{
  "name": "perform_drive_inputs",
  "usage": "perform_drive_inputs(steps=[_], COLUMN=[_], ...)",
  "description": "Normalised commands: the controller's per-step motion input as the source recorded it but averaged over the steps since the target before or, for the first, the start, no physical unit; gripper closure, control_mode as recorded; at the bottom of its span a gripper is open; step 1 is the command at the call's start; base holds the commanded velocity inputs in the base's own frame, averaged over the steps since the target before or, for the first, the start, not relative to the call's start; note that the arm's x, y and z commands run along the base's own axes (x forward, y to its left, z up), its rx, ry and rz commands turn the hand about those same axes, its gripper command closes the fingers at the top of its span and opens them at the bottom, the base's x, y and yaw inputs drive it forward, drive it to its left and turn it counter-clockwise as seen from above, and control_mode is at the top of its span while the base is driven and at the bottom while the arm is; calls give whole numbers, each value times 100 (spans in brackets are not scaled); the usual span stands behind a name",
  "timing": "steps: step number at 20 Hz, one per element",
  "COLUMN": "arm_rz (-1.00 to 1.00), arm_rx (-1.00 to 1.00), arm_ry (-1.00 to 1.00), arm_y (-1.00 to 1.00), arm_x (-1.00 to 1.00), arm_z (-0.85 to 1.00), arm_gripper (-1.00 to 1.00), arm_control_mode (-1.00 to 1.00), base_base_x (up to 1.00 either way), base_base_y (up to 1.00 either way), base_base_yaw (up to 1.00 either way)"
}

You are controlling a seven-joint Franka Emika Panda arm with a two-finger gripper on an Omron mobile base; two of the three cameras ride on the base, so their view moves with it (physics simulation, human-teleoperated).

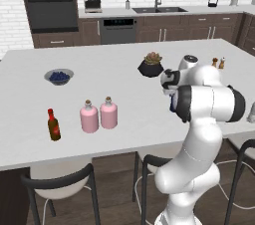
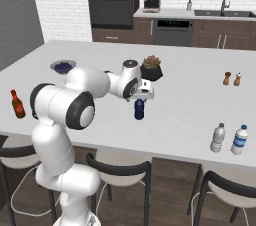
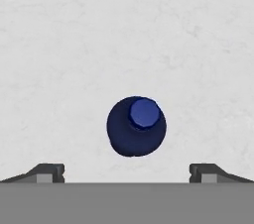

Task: Move the plastic bottles in the middle to the plastics group, and the glass bottles in the middle to the glass group.

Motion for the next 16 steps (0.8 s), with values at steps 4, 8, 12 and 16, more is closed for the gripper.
perform_drive_inputs(steps=[4, 8, 12, 16], arm_rz=[0, 0, 0, -2], arm_rx=[0, 0, 0, 0], arm_ry=[4, 0, 0, 0], arm_y=[0, 0, 0, 0], arm_x=[6, 0, 1, 19], arm_z=[-29, -21, -9, 0], arm_gripper=[-100, -100, -100, -100], arm_control_mode=[-100, -100, -100, -100], base_base_x=[0, 0, 0, 0], base_base_y=[0, 0, 0, 0], base_base_yaw=[0, 0, 0, 0])
